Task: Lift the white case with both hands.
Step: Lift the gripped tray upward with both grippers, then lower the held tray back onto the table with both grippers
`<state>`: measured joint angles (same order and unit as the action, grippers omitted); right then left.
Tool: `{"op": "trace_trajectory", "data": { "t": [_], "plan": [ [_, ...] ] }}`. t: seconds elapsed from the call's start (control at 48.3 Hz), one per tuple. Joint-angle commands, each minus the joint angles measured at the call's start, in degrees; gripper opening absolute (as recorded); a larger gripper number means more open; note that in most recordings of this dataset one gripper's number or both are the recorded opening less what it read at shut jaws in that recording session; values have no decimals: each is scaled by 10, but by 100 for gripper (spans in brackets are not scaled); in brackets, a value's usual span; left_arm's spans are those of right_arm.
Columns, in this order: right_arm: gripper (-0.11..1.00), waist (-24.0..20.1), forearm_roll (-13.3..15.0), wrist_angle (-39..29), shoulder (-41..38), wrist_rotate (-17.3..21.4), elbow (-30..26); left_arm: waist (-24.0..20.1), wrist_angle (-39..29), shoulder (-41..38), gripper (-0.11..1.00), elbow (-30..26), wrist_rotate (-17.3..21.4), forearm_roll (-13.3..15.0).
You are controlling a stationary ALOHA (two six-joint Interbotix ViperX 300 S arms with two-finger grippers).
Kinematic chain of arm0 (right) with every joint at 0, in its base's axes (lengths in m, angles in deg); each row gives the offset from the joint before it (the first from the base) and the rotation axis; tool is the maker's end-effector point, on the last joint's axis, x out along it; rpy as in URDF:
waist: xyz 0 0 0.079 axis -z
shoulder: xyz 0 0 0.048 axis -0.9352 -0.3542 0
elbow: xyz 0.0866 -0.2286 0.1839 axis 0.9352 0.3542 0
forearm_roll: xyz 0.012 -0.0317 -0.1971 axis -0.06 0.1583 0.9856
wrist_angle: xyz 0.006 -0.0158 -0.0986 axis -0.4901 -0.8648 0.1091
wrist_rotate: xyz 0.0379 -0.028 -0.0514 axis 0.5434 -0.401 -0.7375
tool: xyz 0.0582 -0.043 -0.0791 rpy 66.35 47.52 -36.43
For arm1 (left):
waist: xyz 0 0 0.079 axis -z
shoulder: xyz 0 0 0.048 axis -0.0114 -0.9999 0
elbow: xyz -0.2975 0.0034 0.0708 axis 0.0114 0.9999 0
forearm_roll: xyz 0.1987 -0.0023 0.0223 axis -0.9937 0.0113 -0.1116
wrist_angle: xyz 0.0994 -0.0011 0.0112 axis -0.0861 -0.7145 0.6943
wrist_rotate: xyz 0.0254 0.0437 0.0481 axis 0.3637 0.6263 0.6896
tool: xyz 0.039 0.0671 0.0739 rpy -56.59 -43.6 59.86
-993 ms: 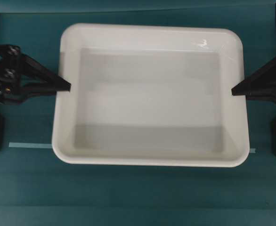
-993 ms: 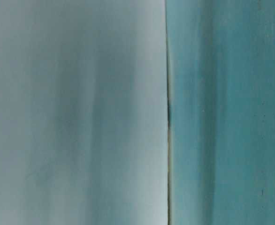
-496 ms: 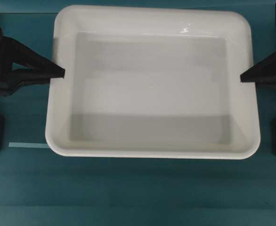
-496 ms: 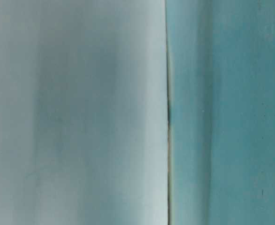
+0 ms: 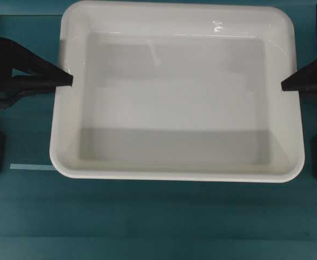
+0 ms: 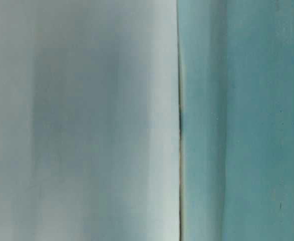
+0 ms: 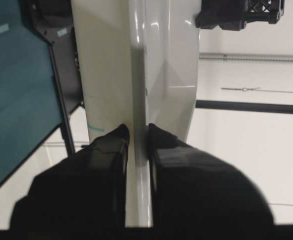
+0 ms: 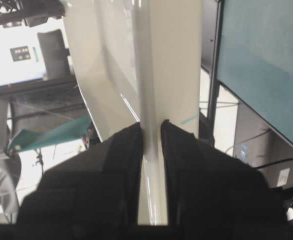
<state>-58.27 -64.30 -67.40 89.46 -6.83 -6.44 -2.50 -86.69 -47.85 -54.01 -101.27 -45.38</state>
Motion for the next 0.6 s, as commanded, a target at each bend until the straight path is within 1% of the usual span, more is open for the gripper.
{"op": "trace_trajectory", "data": {
  "t": [0.0, 0.269, 0.476, 0.579],
  "plan": [
    [11, 1, -3, 13, -32, -4, -14, 3, 9, -29, 6, -18, 2, -2],
    [11, 1, 0, 13, -34, -8, 6, 2, 9, -35, 6, 1, 1, -2],
    [11, -3, 5, 15, -41, -11, 36, 2, 11, -36, 6, 54, -4, -2],
    [11, -9, 5, 18, -46, -12, 66, -1, 14, -39, 6, 75, -6, -2]
  ]
}}
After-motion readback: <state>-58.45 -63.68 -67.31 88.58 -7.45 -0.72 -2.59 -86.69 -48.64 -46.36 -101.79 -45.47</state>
